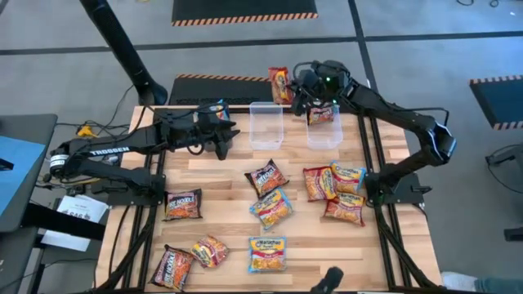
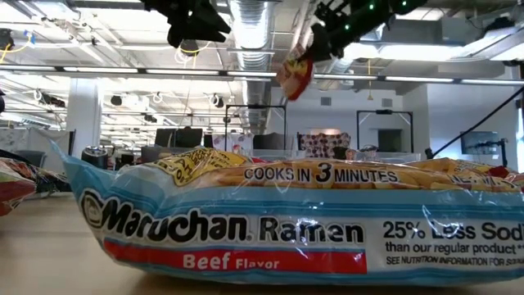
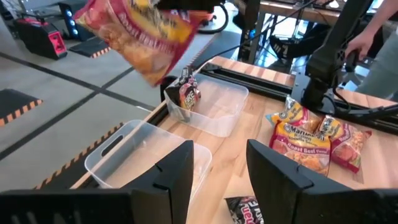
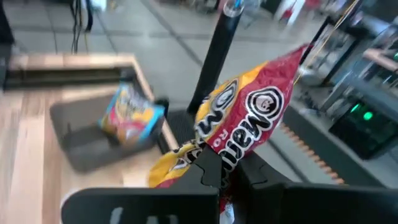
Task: Sort Maruchan noodles
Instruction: Put the red noodle pack into the left transparent bin
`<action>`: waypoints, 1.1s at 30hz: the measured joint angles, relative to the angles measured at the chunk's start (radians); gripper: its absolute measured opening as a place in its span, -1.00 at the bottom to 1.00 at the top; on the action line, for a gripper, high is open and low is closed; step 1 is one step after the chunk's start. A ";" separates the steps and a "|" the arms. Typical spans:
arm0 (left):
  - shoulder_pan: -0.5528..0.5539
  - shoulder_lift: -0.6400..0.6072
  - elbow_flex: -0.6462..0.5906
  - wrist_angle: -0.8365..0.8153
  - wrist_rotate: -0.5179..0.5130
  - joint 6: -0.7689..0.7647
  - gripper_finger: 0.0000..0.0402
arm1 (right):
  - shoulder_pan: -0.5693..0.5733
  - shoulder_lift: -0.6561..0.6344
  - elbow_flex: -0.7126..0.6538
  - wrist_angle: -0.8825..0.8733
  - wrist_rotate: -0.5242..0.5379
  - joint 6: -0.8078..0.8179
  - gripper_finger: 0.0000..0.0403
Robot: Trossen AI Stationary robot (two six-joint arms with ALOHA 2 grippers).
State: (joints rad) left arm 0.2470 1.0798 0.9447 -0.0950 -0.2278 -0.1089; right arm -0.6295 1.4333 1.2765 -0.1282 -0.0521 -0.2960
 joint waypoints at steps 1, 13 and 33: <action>0.000 0.000 0.000 0.000 0.000 0.000 -0.32 | -0.016 0.005 -0.001 0.010 -0.022 -0.015 -0.90; 0.000 0.000 0.000 -0.052 -0.002 -0.032 -0.32 | -0.081 0.234 0.238 -0.074 -0.131 -0.210 -0.90; 0.000 0.000 0.000 -0.149 -0.019 -0.124 -0.32 | -0.067 0.493 0.486 -0.458 -0.209 -0.579 -0.90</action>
State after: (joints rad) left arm 0.2466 1.0798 0.9447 -0.2436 -0.2466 -0.2329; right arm -0.6966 1.9264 1.7626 -0.5860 -0.2614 -0.8750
